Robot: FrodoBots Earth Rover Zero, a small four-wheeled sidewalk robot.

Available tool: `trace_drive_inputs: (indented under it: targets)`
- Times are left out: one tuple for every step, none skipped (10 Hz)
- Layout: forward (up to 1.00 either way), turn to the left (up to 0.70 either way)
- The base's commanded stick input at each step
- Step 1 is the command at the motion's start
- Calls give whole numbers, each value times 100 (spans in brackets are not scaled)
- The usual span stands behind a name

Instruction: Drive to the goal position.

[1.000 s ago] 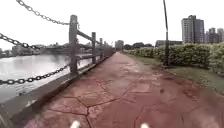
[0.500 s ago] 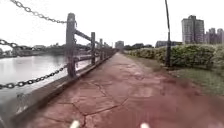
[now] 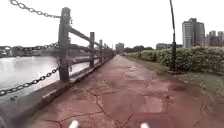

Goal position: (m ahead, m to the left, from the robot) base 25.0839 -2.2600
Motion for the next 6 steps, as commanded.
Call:
trace_drive_inputs:
  targets:
    - [70,0]
    - [70,0]
    - [70,0]
    - [70,0]
    - [70,0]
    - [70,0]
